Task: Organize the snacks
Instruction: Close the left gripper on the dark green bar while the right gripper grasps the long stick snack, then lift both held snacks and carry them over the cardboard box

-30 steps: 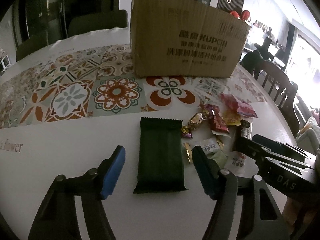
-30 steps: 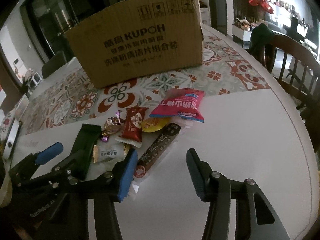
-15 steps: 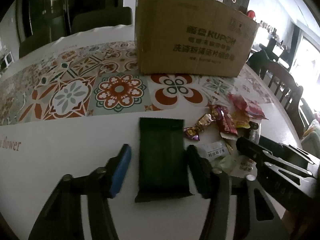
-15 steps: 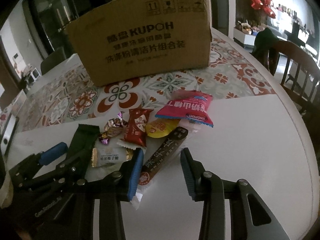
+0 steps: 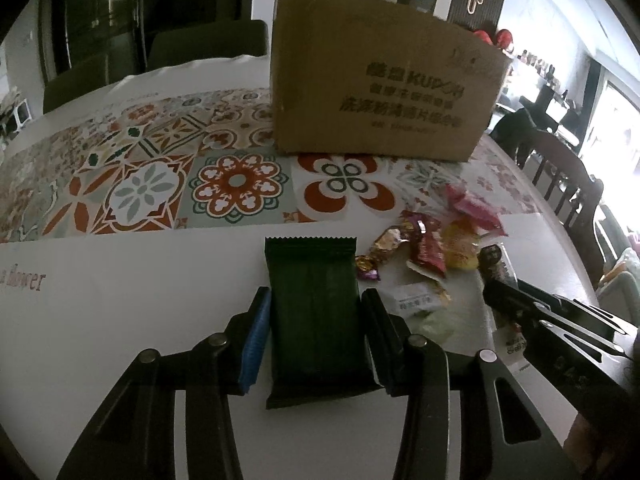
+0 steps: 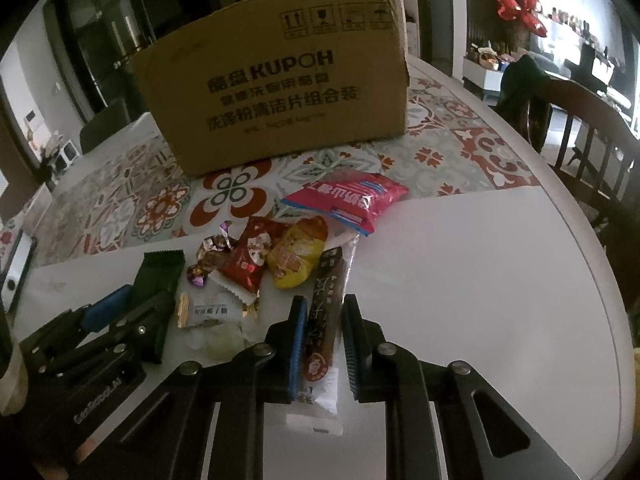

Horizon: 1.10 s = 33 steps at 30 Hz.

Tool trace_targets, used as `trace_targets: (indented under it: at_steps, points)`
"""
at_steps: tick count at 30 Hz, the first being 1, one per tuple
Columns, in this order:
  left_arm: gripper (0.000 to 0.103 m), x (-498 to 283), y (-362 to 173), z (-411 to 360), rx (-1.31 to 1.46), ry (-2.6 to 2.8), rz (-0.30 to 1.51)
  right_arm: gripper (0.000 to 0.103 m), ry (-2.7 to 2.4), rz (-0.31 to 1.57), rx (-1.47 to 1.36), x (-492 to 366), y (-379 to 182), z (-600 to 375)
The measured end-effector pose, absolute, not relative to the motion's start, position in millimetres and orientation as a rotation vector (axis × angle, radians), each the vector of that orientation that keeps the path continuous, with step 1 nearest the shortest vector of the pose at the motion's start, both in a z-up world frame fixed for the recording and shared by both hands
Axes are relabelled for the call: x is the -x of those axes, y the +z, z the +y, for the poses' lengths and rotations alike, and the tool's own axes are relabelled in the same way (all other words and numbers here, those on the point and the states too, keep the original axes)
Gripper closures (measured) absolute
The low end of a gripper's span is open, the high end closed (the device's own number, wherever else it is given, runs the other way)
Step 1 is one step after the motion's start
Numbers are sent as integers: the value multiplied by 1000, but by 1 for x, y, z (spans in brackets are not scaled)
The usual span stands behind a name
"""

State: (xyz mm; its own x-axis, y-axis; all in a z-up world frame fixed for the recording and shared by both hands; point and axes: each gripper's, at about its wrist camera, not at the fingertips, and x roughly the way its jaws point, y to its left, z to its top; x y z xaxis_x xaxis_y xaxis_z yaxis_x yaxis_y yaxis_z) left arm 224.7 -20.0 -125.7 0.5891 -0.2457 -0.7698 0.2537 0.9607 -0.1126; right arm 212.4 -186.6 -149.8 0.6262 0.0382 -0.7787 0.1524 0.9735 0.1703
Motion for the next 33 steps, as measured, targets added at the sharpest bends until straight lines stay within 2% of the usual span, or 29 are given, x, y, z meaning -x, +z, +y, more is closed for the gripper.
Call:
trace_targets:
  at_steps: [18, 33]
  points:
    - [58, -195, -76, -37, 17, -356, 796, 85, -38, 767, -269, -181, -103, -203]
    - [58, -199, -16, -42, 7, -358, 692, 85, 47, 672, -274, -191, -62, -211]
